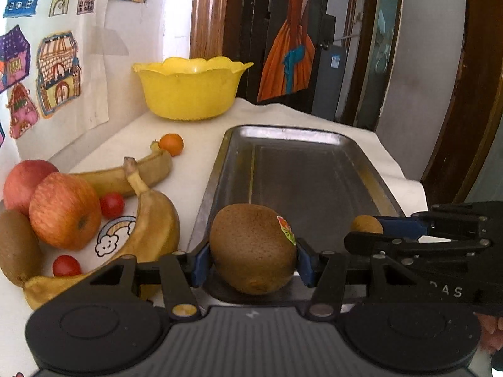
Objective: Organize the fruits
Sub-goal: 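Carry both fruits over the metal tray and open both tools to release them, then withdraw both tools from the tray back toward the fruit pile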
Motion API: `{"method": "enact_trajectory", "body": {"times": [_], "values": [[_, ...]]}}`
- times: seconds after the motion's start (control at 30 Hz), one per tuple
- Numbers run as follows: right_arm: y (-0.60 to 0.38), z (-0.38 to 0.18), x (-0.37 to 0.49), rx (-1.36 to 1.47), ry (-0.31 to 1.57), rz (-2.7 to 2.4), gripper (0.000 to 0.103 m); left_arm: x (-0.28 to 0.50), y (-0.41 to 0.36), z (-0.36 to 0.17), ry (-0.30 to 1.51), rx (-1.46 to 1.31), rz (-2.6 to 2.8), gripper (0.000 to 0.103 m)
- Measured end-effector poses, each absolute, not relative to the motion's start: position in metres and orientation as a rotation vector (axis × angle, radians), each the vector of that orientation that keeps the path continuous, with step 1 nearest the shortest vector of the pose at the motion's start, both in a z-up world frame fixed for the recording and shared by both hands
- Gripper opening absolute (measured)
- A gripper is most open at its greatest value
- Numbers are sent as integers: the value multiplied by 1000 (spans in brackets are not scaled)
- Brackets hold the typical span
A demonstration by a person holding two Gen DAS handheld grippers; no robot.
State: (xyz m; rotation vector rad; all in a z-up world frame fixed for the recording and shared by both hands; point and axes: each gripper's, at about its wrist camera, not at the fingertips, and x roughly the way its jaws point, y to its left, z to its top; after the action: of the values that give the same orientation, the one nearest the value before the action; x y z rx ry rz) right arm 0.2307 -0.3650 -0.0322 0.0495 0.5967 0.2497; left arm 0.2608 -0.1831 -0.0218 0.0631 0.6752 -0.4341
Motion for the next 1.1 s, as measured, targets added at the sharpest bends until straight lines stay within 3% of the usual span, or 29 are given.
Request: {"method": "enact_trajectory", "body": {"times": [0.27, 0.37, 0.47, 0.73, 0.93, 1.1], "values": [[-363, -33, 230, 49, 603, 246, 29, 259, -184, -21, 672, 77, -437, 59], [-364, -33, 230, 55, 599, 247, 34, 259, -185, -21, 673, 84, -437, 59], [-366, -32, 228, 66, 586, 242, 44, 259, -185, -20, 671, 88, -435, 60], [-368, -17, 201, 80, 513, 204, 80, 234, -170, 1, 581, 67, -420, 86], [-358, 8, 163, 54, 430, 183, 98, 206, -145, 22, 520, 8, -382, 97], [-344, 30, 131, 33, 382, 176, 102, 178, -119, 41, 451, -54, -348, 102]]}}
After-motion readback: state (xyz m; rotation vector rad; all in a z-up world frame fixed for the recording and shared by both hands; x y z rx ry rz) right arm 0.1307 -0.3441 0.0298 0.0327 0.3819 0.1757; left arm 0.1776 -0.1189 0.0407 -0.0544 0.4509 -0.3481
